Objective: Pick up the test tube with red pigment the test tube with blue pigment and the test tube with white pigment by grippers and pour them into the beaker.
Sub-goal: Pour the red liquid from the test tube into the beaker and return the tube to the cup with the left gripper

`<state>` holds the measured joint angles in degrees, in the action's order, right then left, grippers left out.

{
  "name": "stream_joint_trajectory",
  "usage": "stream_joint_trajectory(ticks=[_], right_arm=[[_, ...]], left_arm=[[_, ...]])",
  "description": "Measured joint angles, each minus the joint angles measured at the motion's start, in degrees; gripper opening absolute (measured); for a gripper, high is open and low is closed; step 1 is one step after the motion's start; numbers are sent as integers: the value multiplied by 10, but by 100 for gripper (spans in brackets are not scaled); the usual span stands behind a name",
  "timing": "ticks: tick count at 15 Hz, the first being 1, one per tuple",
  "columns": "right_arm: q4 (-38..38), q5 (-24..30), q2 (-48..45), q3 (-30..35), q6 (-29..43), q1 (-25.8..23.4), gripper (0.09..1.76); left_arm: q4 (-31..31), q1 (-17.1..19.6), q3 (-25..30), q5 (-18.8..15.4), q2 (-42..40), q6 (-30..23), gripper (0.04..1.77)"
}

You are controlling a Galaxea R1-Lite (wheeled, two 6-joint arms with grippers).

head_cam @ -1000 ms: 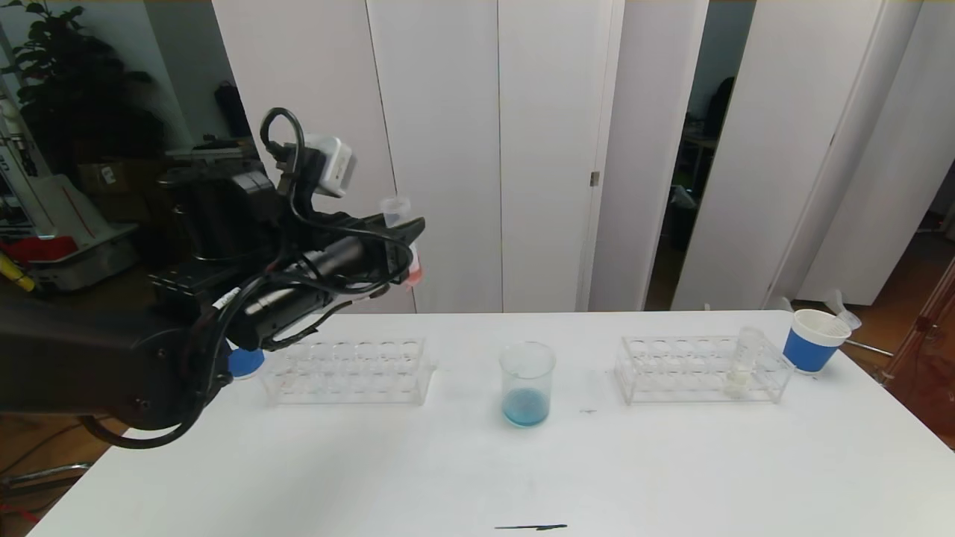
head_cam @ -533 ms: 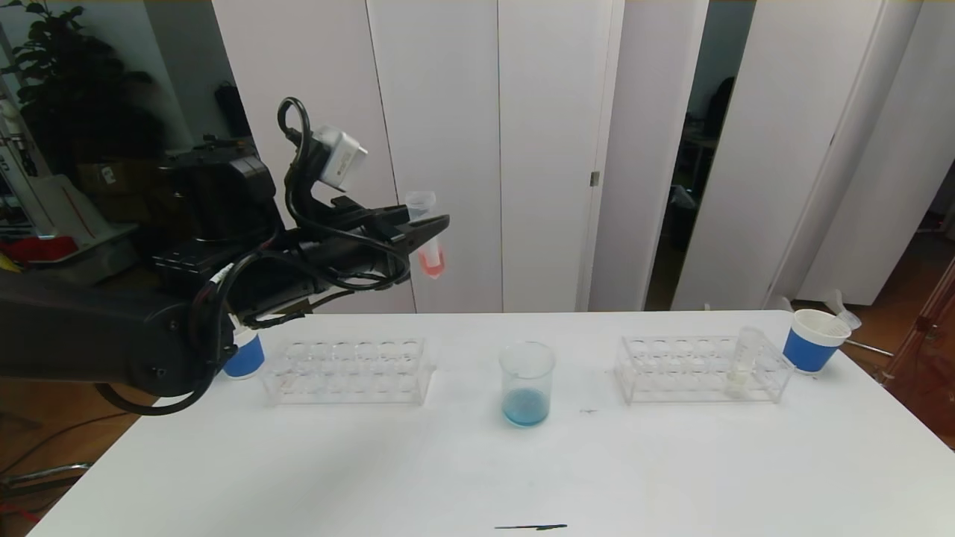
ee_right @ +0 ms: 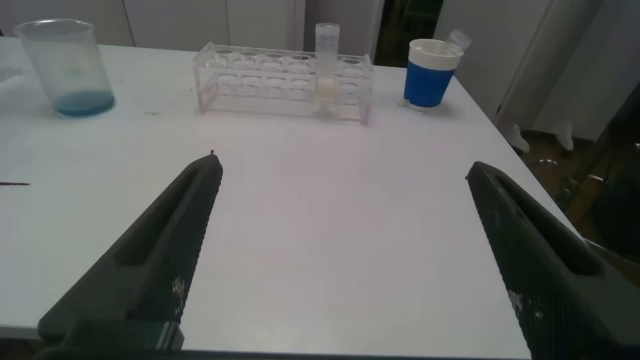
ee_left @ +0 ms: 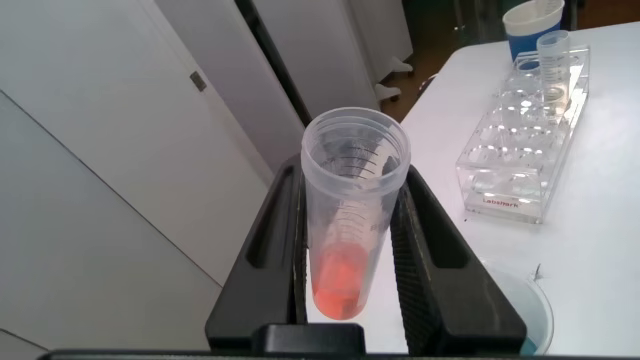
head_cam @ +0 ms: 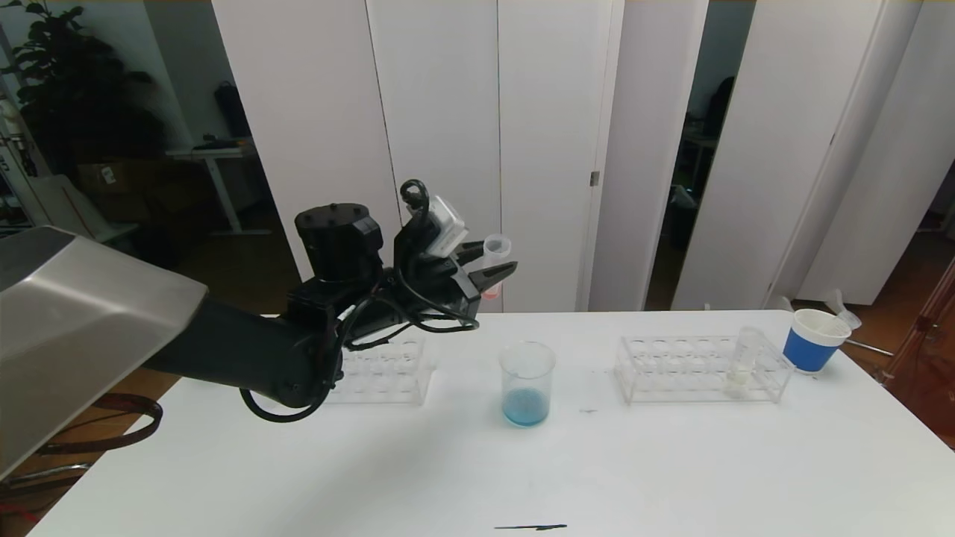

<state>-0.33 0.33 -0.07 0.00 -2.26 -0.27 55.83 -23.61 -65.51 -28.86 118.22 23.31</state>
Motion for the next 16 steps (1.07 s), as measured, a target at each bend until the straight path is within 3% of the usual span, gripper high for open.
stream_joint_trajectory(ticks=[4, 7, 10, 16], right_arm=[[0, 0, 0, 0, 0, 0, 175], [0, 0, 0, 0, 0, 0, 175], [0, 0, 0, 0, 0, 0, 175], [0, 0, 0, 0, 0, 0, 175]], left_arm=[[40, -34, -34, -21, 55, 96, 58], [98, -31, -85, -23, 109, 186, 58], [145, -9, -101, -42, 151, 233, 58], [254, 5, -92, -42, 198, 296, 58]])
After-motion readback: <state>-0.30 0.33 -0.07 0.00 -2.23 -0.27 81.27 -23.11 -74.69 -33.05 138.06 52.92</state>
